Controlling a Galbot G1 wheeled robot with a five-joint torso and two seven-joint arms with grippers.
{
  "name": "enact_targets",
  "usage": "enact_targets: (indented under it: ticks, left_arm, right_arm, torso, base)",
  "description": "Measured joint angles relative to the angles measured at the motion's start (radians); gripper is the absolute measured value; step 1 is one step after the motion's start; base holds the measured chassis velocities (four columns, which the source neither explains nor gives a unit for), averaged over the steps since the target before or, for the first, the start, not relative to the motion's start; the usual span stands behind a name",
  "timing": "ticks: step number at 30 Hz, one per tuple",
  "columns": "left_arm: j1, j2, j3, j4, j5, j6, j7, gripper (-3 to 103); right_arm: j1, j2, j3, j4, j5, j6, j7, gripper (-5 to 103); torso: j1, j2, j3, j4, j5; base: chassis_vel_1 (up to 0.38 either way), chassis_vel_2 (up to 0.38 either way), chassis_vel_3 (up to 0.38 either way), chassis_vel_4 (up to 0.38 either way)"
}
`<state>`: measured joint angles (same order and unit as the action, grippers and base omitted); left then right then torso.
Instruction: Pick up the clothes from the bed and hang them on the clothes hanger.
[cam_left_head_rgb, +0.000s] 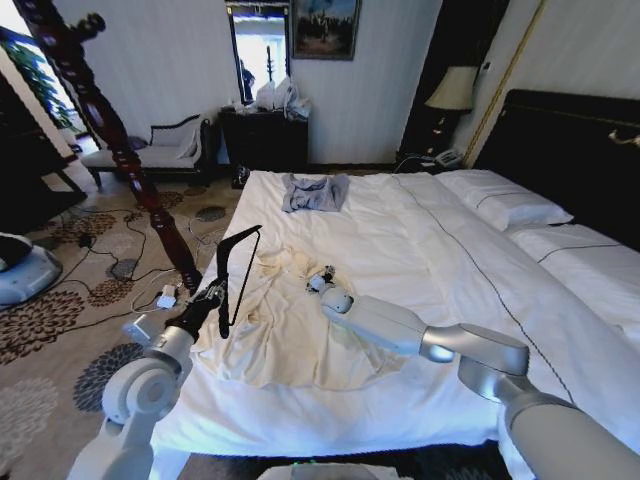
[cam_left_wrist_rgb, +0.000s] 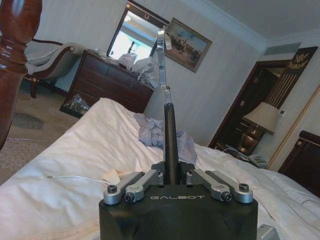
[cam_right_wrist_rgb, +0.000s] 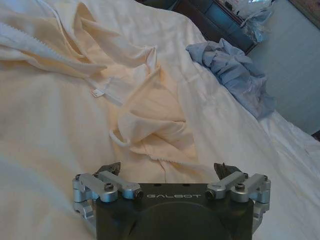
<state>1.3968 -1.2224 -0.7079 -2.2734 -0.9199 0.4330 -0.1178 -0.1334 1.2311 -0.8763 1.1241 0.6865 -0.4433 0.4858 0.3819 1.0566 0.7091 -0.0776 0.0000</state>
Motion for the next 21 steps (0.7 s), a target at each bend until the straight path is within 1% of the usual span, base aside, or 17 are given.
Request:
enact_targets:
  ticks: [3, 8, 9, 10, 13, 14, 16, 17, 18, 20, 21]
  left_arm:
    - [0.003, -0.003, 0.0, -0.004, 0.0, 0.0, -0.001, 14]
    - [0.005, -0.007, 0.0, -0.007, 0.0, 0.0, -0.001, 14]
    - [0.005, -0.007, 0.0, -0.007, 0.0, 0.0, -0.001, 14]
    - [0.003, -0.007, -0.001, -0.006, -0.003, 0.0, -0.002, 14]
    - [0.0, -0.008, -0.001, -0.006, -0.008, 0.001, -0.003, 14]
    - [-0.001, -0.009, -0.001, -0.006, -0.009, 0.001, -0.004, 14]
    - [-0.001, -0.012, -0.001, -0.005, -0.012, 0.001, -0.004, 14]
    - [-0.001, -0.015, -0.001, -0.004, -0.014, 0.001, -0.005, 14]
    - [-0.001, -0.015, -0.001, -0.004, -0.014, 0.001, -0.005, 14]
    - [0.0, -0.016, -0.003, 0.0, -0.015, 0.001, -0.005, 14]
    - [0.001, -0.016, -0.003, 0.001, -0.015, 0.001, -0.005, 14]
  right_arm:
    - [0.0, 0.013, 0.001, -0.025, -0.014, 0.002, 0.0, 100]
    - [0.0, 0.037, 0.01, -0.082, -0.089, 0.006, 0.011, 100]
    - [0.0, 0.037, 0.01, -0.082, -0.089, 0.006, 0.011, 100]
    - [0.0, 0.041, 0.013, -0.094, -0.112, -0.002, 0.012, 100]
    - [0.002, 0.045, 0.015, -0.104, -0.122, -0.022, 0.014, 100]
    - [0.003, 0.048, 0.016, -0.109, -0.123, -0.03, 0.014, 101]
    - [0.006, 0.057, 0.017, -0.133, -0.138, -0.036, 0.004, 94]
    - [0.007, 0.065, 0.017, -0.155, -0.156, -0.02, -0.015, 88]
    - [0.007, 0.065, 0.017, -0.155, -0.156, -0.02, -0.015, 88]
    - [0.011, 0.075, 0.017, -0.184, -0.179, 0.017, -0.045, 78]
    - [0.013, 0.079, 0.017, -0.194, -0.189, 0.033, -0.063, 78]
  torso:
    - [0.0, 0.0, 0.0, 0.0001, -0.0001]
    - [0.0, 0.0, 0.0, -0.0002, 0.0]
    - [0.0, 0.0, 0.0, -0.0002, 0.0]
    - [0.0, 0.0, 0.0, -0.0001, 0.0]
    - [0.0, 0.0, 0.0, -0.0002, 0.0]
    - [0.0, 0.0, 0.0, -0.0001, 0.0]
    - [0.0, 0.0, 0.0, -0.0001, -0.0001]
    - [0.0, 0.0, 0.0, -0.0001, 0.0]
    - [0.0, 0.0, 0.0, -0.0001, 0.0]
    - [0.0, 0.0, 0.0, -0.0002, -0.0001]
    - [0.0, 0.0, 0.0, -0.0002, -0.0001]
  base:
    - [0.0, 0.0, 0.0, 0.0]
    - [0.0, 0.0, 0.0, 0.0]
    - [0.0, 0.0, 0.0, 0.0]
    - [0.0, 0.0, 0.0, 0.0]
    - [0.0, 0.0, 0.0, 0.0]
    - [0.0, 0.0, 0.0, 0.0]
    - [0.0, 0.0, 0.0, 0.0]
    - [0.0, 0.0, 0.0, 0.0]
    - [0.0, 0.0, 0.0, 0.0]
    - [0.0, 0.0, 0.0, 0.0]
    - [0.0, 0.0, 0.0, 0.0]
